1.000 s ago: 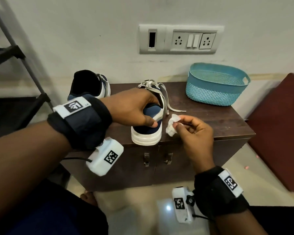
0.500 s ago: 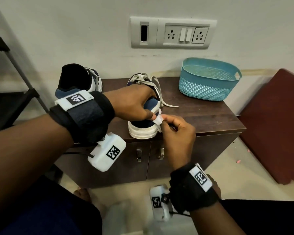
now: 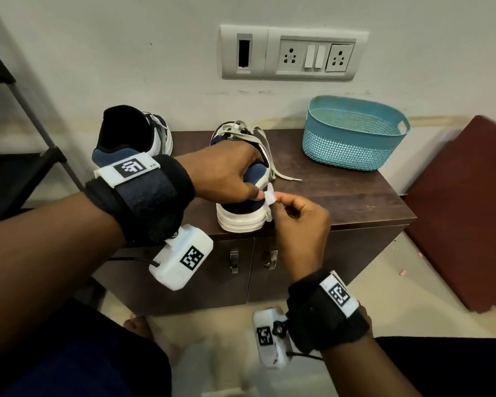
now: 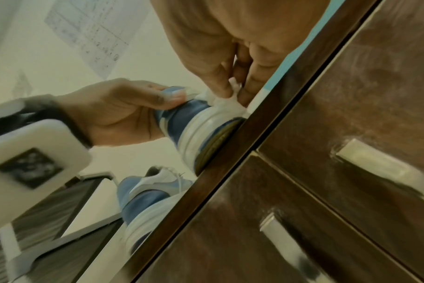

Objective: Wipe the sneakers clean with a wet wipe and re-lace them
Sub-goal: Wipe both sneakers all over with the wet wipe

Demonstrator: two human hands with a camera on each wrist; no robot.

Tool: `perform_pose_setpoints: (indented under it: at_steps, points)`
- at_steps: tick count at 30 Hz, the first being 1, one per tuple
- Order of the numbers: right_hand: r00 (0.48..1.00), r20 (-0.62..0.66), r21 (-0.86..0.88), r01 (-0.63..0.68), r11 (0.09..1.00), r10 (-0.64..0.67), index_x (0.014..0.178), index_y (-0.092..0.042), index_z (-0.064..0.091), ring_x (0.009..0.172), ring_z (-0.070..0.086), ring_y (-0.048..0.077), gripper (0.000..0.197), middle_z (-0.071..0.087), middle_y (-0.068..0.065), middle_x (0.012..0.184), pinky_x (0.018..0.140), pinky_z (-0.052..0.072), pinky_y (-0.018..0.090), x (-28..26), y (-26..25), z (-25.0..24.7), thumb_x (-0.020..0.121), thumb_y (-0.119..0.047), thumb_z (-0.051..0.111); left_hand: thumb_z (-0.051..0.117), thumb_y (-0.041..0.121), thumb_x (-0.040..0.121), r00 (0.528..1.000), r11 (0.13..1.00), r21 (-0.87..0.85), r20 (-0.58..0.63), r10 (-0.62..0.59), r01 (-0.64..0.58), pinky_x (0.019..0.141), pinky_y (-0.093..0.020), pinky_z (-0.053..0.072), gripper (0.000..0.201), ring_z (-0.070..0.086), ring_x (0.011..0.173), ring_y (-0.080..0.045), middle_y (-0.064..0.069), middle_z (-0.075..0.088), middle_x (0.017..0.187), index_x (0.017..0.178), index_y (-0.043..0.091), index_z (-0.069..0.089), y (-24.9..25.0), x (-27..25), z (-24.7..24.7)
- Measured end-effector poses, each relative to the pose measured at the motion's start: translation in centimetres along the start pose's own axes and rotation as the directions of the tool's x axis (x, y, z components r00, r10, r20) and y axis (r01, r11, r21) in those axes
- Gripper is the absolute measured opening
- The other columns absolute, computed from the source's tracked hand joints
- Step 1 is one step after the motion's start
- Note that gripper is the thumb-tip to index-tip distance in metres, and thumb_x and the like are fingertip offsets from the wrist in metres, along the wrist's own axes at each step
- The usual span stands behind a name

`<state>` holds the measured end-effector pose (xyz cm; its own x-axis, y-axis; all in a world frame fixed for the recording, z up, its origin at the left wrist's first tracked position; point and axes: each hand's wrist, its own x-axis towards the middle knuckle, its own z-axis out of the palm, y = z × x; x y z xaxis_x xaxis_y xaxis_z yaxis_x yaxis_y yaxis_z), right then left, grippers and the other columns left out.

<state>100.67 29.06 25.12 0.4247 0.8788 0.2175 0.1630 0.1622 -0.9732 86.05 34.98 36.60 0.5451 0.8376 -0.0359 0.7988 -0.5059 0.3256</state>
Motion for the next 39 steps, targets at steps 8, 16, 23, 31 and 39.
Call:
perform_pose_setpoints:
  at_steps: [8,16,23,31,39]
  points:
    - [0.998,-0.014,-0.031,0.056,0.998,-0.057,0.093,-0.025,0.08,0.082,0.073,0.004,0.022,0.077,-0.008,0.087,0.079,0.059,0.028,-1.0,0.5,0.0,0.087,-0.005,0.075,0.075,0.039,0.086,1.0,1.0,0.012,0.001,0.017,-0.017,0.073,-0.032,0.05,0.032,0.062,0.083,-0.017,0.003,0.067,0.093,0.107,0.016,0.066,0.0,0.1,0.0]
    - [0.999,0.008,0.002,0.04,0.999,-0.04,0.092,-0.032,0.076,0.083,0.073,0.002,0.031,0.076,-0.011,0.087,0.078,0.058,0.021,-4.6,-0.1,-0.5,0.087,-0.002,0.076,0.075,0.041,0.085,1.0,1.0,0.005,0.011,0.025,-0.025,0.083,-0.037,0.053,0.038,0.064,0.092,-0.019,0.002,0.069,0.102,0.113,0.016,0.066,-0.3,-0.2,0.1]
    - [0.998,-0.049,-0.057,-0.034,0.998,0.031,0.096,-0.024,0.08,0.08,0.072,0.004,0.018,0.077,-0.01,0.086,0.08,0.062,0.034,-1.6,0.0,0.3,0.088,-0.009,0.074,0.075,0.04,0.083,1.0,1.0,0.007,-0.012,0.019,-0.019,0.081,-0.041,0.055,0.037,0.064,0.087,-0.019,0.0,0.07,0.099,0.11,0.016,0.066,-0.4,-0.1,0.1]
    - [0.987,-0.038,-0.08,0.15,0.985,-0.153,0.095,-0.025,0.077,0.081,0.07,0.004,0.021,0.074,-0.007,0.092,0.078,0.06,0.036,-2.0,0.3,0.1,0.089,-0.005,0.074,0.075,0.038,0.085,0.999,1.0,0.004,-0.037,0.016,-0.016,0.065,-0.03,0.047,0.029,0.059,0.075,-0.015,0.0,0.067,0.089,0.099,0.014,0.065,-0.2,0.2,0.5]
    - [0.719,0.223,-0.239,0.695,0.678,-0.658,0.102,-0.001,0.077,0.1,0.064,0.023,0.022,0.069,0.011,0.106,0.09,0.052,0.031,-5.5,2.3,0.4,0.085,0.012,0.07,0.074,0.036,0.085,0.999,0.999,-0.002,-0.043,0.031,-0.032,0.059,-0.026,0.043,0.027,0.055,0.069,-0.017,-0.002,0.063,0.08,0.088,0.011,0.064,-0.2,0.5,0.7]
